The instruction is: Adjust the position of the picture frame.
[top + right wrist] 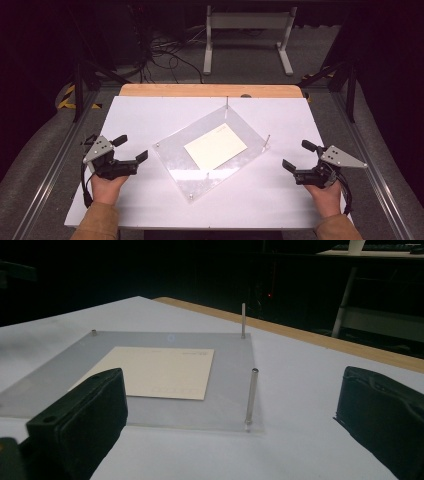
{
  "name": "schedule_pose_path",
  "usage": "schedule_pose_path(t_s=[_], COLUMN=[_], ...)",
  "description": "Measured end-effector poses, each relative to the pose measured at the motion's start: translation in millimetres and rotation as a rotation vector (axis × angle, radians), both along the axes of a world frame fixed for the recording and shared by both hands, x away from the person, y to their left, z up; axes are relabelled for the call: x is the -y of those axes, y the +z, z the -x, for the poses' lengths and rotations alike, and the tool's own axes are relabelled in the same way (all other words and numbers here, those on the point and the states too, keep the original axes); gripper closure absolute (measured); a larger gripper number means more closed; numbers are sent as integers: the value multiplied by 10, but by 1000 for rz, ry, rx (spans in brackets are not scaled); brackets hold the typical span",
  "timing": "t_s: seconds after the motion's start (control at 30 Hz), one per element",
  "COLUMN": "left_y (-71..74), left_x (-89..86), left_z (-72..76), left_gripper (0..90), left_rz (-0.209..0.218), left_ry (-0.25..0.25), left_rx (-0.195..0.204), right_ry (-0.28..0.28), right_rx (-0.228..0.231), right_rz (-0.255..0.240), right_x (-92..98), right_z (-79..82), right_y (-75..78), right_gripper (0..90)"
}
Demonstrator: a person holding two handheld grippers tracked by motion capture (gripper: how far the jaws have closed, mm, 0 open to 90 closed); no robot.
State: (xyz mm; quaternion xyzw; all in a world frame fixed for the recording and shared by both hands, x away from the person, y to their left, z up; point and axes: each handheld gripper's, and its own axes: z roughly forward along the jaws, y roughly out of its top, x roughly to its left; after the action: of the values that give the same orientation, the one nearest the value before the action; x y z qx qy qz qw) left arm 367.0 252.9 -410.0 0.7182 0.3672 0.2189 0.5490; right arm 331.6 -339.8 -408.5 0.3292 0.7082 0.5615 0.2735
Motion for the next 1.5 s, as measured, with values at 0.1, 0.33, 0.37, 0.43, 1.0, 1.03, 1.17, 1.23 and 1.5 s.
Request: schedule_pose_path(t_s=[0.1, 0.33, 0.37, 0.43, 1.0, 1.03, 1.17, 1.23, 1.5], left_y=[42, 99, 103, 104, -83, -96, -196, -251, -407], left_x=[16, 43, 59, 116, 382, 380, 399, 399, 379], left_z=[-98, -409, -453, -524, -835, -851, -945, -987, -1063], left_gripper=[38, 58, 65, 104, 894, 895, 895, 895, 895], left_rz=[-3, 26, 27, -15, -202, -202, -217, -217, -271], left_ry=[1, -19, -20, -25, -34, -32, -26, -21, -15], left_rx=[-14, -98, -109, -133, -217, -225, -267, -299, -395], right_ry=[-8, -16, -18, -17, 20, 21, 29, 37, 87], right_rx=[-4, -54, -60, -64, -98, -104, -125, -127, -156], right_rz=[2, 23, 30, 36, 33, 32, 27, 31, 4], right_x=[22, 54, 53, 55, 92, 99, 104, 95, 77], right_z=[53, 118, 132, 165, 411, 413, 425, 440, 423], right_y=[33, 20, 22, 31, 70, 65, 46, 43, 12], right_gripper=[0, 10, 18, 42, 199, 200, 199, 199, 186])
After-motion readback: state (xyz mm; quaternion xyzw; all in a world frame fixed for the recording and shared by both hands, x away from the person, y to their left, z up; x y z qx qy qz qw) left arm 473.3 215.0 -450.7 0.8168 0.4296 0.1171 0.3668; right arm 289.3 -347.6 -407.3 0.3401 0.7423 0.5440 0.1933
